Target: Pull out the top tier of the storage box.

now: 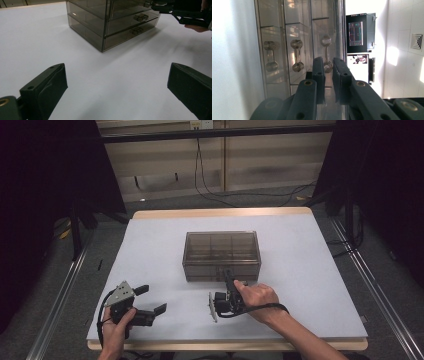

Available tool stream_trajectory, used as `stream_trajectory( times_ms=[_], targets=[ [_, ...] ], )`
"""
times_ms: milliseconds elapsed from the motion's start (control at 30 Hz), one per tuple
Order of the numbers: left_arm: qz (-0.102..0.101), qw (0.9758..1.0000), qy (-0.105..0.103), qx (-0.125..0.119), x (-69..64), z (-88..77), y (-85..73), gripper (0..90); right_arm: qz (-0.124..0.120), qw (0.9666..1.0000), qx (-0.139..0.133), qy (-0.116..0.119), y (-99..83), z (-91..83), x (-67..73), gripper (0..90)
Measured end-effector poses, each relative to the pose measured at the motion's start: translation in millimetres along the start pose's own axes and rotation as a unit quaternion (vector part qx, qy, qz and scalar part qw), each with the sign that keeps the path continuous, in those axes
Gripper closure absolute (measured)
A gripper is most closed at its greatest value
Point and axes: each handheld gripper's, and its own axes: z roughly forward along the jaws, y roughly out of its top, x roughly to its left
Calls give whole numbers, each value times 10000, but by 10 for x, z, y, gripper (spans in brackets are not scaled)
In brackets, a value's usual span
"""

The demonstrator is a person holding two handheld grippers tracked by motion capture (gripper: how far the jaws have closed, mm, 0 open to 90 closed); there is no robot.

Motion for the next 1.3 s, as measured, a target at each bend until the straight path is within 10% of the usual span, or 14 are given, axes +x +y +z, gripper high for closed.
stream_trajectory(
  times_ms=[1300],
  targets=[
    [-8,10000,3,1,-3,2,-1,25,-89,9998,-156,12,-21,-140,24,815]
  ],
)
